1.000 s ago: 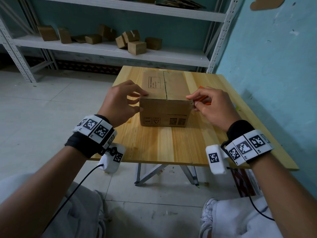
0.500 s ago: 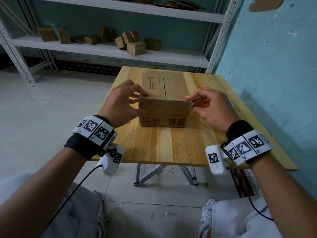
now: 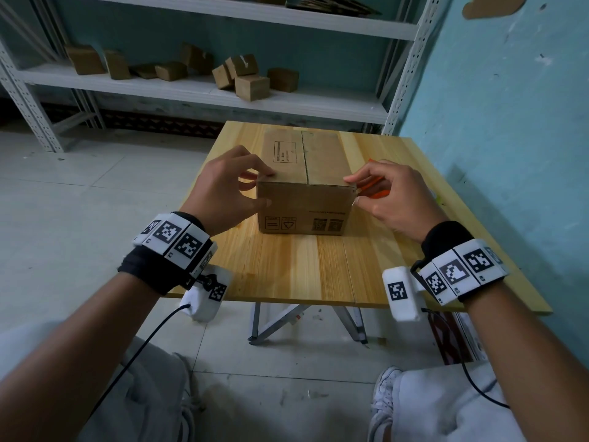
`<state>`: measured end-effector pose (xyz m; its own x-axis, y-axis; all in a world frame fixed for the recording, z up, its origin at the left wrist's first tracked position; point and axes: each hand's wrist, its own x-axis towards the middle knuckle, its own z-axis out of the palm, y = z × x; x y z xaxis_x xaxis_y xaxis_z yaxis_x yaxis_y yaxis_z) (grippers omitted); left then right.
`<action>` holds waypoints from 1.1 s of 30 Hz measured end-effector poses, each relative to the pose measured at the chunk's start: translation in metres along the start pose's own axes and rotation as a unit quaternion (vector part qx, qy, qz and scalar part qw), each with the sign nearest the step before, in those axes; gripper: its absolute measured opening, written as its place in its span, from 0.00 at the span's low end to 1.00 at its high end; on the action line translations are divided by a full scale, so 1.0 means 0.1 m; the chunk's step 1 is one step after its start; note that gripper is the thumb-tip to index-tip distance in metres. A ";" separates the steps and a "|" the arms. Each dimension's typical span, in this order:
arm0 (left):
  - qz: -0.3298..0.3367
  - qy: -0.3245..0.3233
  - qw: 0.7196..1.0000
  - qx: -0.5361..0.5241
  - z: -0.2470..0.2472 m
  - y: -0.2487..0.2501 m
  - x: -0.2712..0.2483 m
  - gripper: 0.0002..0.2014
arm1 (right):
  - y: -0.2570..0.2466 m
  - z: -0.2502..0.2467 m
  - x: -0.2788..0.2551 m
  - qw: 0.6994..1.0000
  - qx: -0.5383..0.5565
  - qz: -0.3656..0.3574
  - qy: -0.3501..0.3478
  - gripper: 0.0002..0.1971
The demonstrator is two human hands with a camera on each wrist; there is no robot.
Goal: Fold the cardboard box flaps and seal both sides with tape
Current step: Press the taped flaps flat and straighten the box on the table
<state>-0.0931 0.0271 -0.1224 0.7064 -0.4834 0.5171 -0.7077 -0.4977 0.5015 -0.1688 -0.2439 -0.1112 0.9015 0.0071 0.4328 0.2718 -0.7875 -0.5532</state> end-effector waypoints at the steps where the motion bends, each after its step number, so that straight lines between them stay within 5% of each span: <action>1: 0.000 0.000 1.000 0.000 0.00 0.00 0.00 0.19 | 0.00 0.00 0.00 1.000 0.000 0.001 -0.001 0.14; 33: -0.005 0.006 1.000 -0.007 0.00 0.00 0.01 0.18 | 0.03 -0.10 0.01 0.999 0.010 -0.001 -0.034 0.14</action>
<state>-0.0927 0.0263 -0.1222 0.7139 -0.4687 0.5203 -0.7001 -0.4930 0.5165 -0.1705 -0.2523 -0.1053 0.9218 0.0514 0.3843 0.2795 -0.7751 -0.5667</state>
